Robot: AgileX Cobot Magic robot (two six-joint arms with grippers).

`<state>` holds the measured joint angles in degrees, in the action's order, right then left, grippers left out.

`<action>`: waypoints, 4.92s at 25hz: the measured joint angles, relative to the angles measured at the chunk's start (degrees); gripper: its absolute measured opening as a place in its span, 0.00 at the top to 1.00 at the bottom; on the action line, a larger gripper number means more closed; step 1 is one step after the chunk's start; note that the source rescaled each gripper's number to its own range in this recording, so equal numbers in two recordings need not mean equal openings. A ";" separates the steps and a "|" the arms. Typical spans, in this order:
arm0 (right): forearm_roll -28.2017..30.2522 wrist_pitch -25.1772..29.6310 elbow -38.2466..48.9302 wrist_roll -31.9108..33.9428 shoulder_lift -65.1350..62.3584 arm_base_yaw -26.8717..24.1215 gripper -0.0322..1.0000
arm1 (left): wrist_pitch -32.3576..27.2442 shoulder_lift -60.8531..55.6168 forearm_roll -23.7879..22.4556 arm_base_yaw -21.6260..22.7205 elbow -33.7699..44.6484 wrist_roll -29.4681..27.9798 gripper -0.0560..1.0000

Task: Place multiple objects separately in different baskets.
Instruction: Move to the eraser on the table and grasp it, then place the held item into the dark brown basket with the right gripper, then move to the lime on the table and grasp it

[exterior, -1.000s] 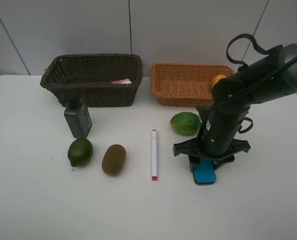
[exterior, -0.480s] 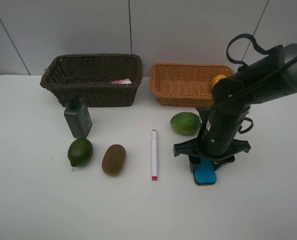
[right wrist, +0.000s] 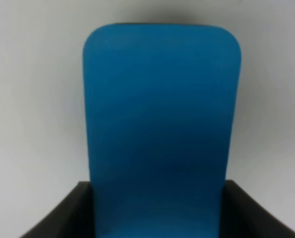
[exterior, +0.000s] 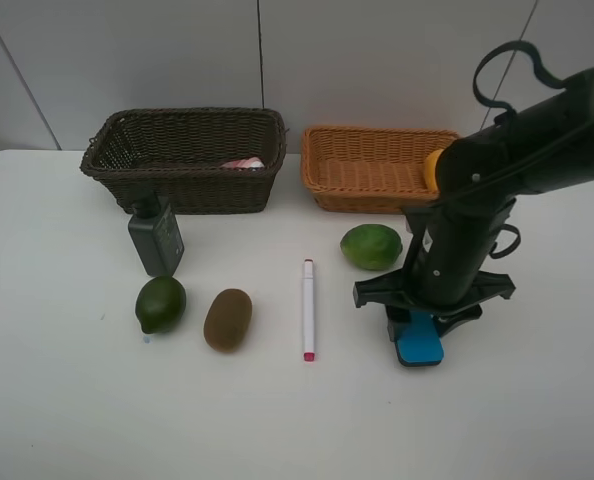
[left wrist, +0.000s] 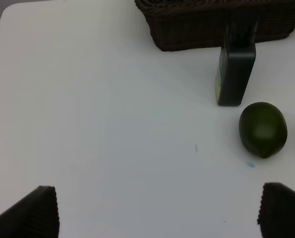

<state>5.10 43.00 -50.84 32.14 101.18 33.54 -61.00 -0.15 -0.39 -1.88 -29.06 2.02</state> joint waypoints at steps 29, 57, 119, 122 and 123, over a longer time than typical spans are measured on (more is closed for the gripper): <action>2.60 1.71 -29.68 -10.51 -10.31 0.14 0.60 | 0.00 0.00 0.00 0.00 0.00 0.00 0.00; -1.87 -16.07 -62.84 -26.25 32.26 2.35 0.60 | 0.00 0.00 0.00 0.00 0.00 0.00 0.00; 2.68 8.85 -62.84 -26.42 17.97 3.38 0.02 | 0.00 0.00 0.00 0.00 0.00 0.00 0.00; 2.68 15.03 -62.84 -26.42 15.53 3.38 0.02 | 0.00 0.00 0.00 0.00 0.00 0.00 0.00; 2.68 16.84 -62.89 -26.36 14.95 3.38 0.02 | 0.00 0.00 0.00 0.00 0.00 0.00 0.00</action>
<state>7.79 59.84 -113.73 5.77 116.14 36.92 -61.00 -0.15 -0.39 -1.88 -29.06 2.02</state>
